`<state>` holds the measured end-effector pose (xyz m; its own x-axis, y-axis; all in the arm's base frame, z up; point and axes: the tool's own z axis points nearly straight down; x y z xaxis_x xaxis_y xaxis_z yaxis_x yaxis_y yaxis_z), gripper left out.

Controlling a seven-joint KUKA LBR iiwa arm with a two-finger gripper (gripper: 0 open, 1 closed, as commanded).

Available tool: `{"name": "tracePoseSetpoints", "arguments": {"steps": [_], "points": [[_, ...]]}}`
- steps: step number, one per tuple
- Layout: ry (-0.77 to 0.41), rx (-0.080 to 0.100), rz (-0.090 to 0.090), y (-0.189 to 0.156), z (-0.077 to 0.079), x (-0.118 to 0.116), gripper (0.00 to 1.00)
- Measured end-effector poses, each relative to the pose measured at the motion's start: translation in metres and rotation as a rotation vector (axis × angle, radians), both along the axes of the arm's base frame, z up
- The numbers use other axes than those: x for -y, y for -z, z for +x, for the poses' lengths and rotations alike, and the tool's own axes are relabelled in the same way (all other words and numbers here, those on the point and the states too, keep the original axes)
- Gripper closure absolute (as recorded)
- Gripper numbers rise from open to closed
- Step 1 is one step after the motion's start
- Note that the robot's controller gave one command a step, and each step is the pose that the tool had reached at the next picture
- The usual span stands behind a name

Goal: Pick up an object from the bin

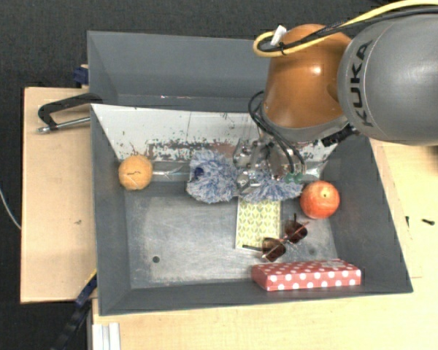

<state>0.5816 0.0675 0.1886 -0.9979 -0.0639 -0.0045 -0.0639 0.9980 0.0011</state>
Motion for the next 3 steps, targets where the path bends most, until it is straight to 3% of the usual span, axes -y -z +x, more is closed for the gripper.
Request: {"name": "tracePoseSetpoints", "arguments": {"steps": [1, 2, 3], "points": [[-0.054, -0.003, -0.001, -0.021, -0.005, -0.003, 1.00], [-0.288, 0.004, -0.001, 0.034, -0.010, -0.001, 0.00], [-0.415, -0.008, -0.010, 0.115, 0.005, -0.016, 0.00]]}}
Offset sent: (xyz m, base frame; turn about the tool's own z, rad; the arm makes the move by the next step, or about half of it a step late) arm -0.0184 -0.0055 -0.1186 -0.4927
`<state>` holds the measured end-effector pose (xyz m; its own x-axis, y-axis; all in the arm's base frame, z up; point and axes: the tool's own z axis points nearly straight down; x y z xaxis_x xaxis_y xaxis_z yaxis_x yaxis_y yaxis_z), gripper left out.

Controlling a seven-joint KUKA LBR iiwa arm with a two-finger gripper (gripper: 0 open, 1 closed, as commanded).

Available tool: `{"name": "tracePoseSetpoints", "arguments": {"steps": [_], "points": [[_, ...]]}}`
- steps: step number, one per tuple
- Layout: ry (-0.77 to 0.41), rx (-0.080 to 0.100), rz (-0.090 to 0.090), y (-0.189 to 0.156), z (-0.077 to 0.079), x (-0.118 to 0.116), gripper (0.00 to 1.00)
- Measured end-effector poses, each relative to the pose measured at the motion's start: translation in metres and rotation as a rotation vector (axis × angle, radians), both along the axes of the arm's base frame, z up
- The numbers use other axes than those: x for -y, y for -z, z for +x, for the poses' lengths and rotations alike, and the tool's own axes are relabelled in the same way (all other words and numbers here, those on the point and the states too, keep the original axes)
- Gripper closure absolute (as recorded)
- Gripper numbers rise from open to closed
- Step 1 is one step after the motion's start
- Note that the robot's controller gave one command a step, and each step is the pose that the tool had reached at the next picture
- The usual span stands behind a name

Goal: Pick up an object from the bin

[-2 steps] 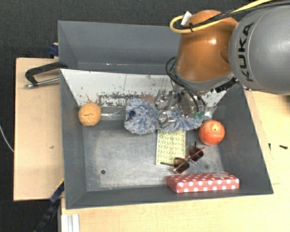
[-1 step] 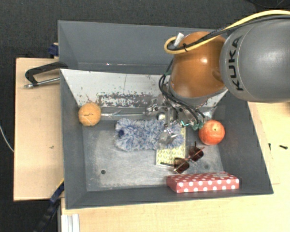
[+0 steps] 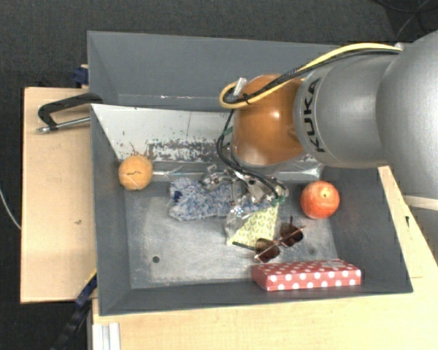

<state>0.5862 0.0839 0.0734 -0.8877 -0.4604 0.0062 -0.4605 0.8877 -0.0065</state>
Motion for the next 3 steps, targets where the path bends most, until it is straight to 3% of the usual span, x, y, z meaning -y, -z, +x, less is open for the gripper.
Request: {"name": "tracePoseSetpoints", "arguments": {"steps": [1, 2, 3], "points": [[0.015, 0.002, 0.007, -0.004, 0.008, -0.014, 1.00], [0.016, 0.002, 0.007, -0.004, 0.008, -0.014, 1.00], [-0.100, 0.016, 0.012, -0.146, 0.004, -0.019, 1.00]]}}
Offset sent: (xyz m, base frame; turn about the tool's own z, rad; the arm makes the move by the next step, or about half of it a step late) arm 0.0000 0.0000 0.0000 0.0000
